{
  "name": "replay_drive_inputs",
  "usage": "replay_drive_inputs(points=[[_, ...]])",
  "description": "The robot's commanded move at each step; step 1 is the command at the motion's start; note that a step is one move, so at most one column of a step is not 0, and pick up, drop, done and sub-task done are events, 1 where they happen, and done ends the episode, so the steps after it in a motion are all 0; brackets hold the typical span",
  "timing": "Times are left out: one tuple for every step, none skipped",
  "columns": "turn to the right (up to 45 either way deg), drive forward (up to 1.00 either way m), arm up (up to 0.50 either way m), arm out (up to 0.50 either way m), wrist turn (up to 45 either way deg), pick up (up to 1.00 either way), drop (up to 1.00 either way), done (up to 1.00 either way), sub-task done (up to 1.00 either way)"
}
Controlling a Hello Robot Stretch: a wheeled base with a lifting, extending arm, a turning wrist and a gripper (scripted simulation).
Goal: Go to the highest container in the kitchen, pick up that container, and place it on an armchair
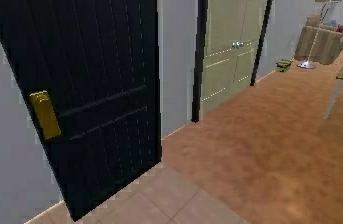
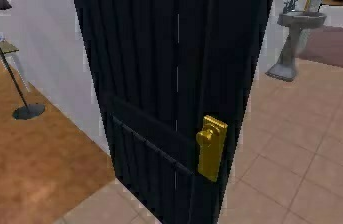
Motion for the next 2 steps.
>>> replay_drive_inputs(points=[[30.0,0.00,0.00,0.00,0.0,0.00,0.00,0.00,0.00],[0.0,1.00,0.00,0.00,0.0,0.00,0.00,0.00,0.00]])
